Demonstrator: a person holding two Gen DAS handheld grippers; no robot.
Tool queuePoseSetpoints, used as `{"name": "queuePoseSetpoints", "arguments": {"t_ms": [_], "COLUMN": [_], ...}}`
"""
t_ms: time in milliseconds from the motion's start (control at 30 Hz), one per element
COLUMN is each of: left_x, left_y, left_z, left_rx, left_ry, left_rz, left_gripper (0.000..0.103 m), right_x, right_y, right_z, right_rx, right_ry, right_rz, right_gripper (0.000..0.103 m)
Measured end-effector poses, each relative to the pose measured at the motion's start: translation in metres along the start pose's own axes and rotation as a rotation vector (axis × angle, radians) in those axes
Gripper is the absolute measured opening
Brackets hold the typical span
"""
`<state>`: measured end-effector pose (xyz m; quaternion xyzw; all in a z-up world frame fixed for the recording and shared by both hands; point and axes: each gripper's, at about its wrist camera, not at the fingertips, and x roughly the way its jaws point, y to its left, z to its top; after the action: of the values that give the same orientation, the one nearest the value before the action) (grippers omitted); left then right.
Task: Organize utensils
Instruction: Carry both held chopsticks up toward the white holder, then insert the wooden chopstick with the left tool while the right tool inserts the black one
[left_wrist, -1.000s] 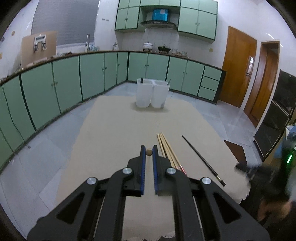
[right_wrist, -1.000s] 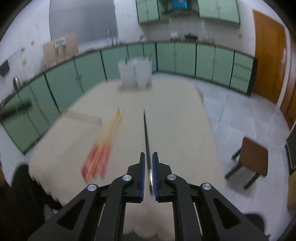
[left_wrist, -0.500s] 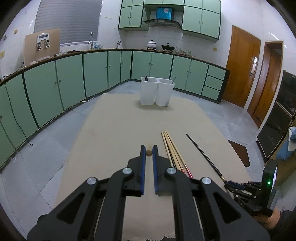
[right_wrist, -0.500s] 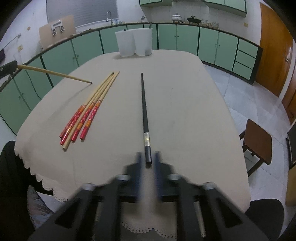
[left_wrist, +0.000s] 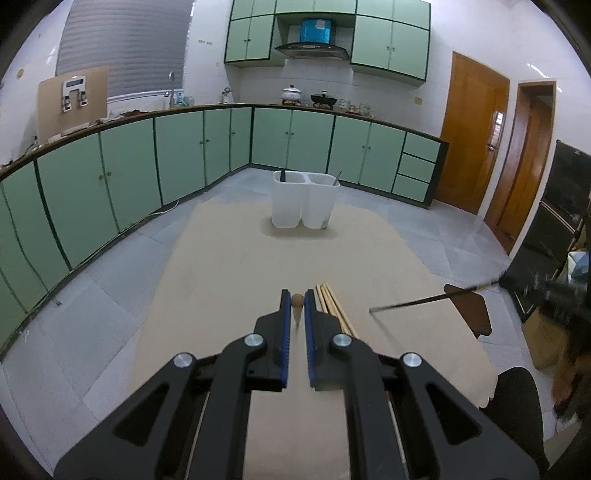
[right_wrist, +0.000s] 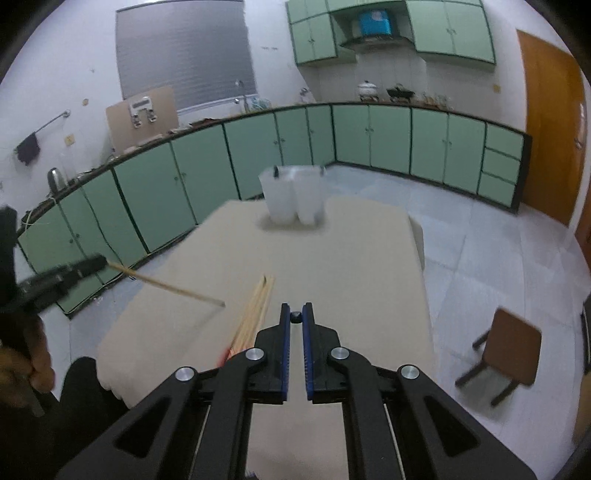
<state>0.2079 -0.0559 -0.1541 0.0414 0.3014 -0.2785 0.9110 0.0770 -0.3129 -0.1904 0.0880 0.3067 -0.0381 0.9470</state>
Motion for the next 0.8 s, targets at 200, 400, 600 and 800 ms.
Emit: {"name": "queuePoseSetpoints", "arguments": {"t_ms": [200, 400, 600, 800], "left_x": [0.011, 0.029, 0.042, 0.045], "left_y": [0.004, 0.010, 0.015, 0.016], "left_z": [0.029, 0.052, 0.072, 0.092], "left_rx": [0.028, 0.039, 0.034, 0.039], "left_ry": [0.026, 0.067, 0.093, 0.082], "left_rz": [-0.038, -0.071, -0.099, -0.111], "left_gripper": [0.006, 0.006, 0.006, 0.006], "right_x": [0.018, 0.047, 0.064, 0.065], "right_y": [0.005, 0.002, -0.003, -0.004], "right_z": [0.053, 0.093, 0.118, 0.137], "right_rx": [-0.065, -0.100, -0.108, -0.106], "right_ry": [0.052, 0.132, 0.181, 0.177], "right_rz": [0.029, 0.039, 0.044, 0.051], "right_gripper": [0.006, 0.006, 0.006, 0.006]}}
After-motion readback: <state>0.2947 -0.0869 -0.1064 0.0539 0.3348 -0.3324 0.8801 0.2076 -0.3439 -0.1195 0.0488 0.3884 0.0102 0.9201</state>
